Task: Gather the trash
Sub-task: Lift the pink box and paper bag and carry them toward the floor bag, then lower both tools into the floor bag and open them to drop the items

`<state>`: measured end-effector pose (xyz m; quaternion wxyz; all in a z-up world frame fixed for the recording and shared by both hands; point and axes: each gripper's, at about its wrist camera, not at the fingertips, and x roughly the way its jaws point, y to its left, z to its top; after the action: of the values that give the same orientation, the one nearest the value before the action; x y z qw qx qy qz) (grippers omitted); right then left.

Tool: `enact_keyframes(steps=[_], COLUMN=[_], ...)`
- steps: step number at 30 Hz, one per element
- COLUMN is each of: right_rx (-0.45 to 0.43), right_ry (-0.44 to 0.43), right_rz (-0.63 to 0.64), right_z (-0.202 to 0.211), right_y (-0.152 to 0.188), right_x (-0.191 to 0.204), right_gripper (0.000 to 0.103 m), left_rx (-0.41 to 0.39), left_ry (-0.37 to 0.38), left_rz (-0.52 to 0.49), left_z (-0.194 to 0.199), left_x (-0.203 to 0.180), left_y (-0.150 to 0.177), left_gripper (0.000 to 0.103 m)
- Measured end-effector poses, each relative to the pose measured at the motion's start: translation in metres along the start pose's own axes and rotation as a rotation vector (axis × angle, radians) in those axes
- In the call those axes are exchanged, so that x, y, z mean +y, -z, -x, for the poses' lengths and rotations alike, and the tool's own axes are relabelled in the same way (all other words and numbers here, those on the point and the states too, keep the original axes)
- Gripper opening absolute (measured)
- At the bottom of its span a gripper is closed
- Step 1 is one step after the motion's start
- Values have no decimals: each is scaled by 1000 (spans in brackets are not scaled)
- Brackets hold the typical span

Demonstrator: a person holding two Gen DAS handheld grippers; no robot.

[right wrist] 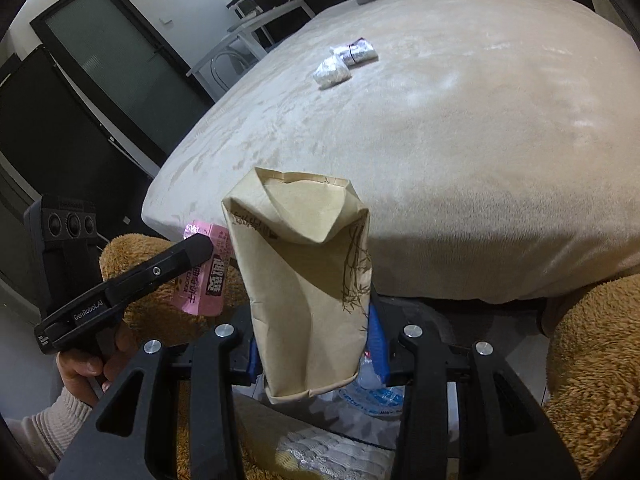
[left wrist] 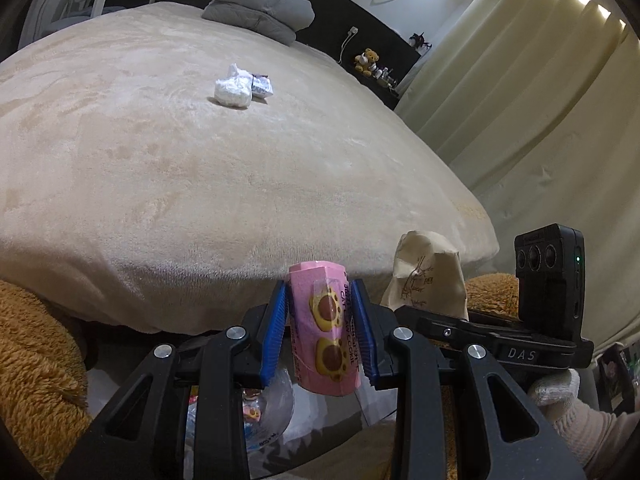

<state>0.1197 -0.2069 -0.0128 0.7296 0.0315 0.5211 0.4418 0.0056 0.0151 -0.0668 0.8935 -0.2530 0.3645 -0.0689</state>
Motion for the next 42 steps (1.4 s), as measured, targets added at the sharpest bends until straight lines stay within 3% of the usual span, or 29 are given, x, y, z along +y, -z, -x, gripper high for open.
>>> enact_keyframes(steps=[13,24,33,42], right_rx=[269,476,552,564], right_ry=[66,113,111,118], right_rz=[-78,-148,-160,-164], right_z=[-59,-109,-124,-125], right_y=[9,23,33,36], right_x=[-31,-47,-52,-55], right_gripper=[41,41,42,43], left_rx=[272,444,508,542], left_ry=[-71,-135,-146,-144], left_rz=[66,146,163,204], left_z=[-59,-94,-107,-115], left_x=[27,54,63,68], left_y=[21,36,42,44], left_gripper=[31,31,31,31])
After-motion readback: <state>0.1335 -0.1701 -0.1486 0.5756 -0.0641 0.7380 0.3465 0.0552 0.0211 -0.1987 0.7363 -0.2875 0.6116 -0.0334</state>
